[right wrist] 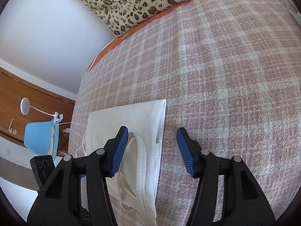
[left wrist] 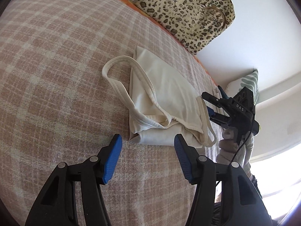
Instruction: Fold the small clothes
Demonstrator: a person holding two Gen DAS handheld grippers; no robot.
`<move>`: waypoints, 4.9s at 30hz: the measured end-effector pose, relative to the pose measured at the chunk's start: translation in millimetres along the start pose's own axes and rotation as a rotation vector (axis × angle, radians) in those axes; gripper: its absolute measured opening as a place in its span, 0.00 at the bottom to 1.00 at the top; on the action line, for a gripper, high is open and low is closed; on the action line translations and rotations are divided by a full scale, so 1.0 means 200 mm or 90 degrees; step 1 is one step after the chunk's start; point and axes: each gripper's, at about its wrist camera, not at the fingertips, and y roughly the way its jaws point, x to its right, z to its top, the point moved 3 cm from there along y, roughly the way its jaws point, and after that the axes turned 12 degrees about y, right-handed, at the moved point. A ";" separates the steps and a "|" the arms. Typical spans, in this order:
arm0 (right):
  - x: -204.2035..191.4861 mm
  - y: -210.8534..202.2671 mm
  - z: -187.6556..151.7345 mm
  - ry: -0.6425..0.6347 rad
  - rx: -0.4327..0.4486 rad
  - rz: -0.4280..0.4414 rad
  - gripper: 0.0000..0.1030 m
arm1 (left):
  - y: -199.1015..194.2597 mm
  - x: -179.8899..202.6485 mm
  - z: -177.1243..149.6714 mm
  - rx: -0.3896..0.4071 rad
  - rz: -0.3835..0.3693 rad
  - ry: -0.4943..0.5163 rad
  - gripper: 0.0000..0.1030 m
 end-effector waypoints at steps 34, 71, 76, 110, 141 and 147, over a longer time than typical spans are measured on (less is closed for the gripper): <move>-0.17 0.07 -0.03 -0.080 0.029 -0.015 0.14 | 0.08 0.20 0.07 0.042 0.122 0.194 0.10; -0.37 -0.22 -0.03 -0.158 0.118 -0.014 0.11 | -0.07 0.37 0.10 0.117 0.105 0.243 0.09; -0.37 -0.36 -0.02 -0.167 0.144 -0.010 0.11 | -0.05 0.53 0.15 0.140 0.084 0.262 0.09; 0.51 -1.51 0.50 -0.121 0.320 -0.125 0.11 | 0.85 1.91 0.33 0.141 -0.044 0.473 0.09; 1.33 -1.50 0.98 -0.016 0.331 -0.241 0.15 | 1.44 2.11 0.26 0.002 -0.015 0.566 0.18; 1.37 -1.57 0.94 0.012 0.358 -0.321 0.33 | 1.32 2.09 0.22 0.010 -0.013 0.569 0.37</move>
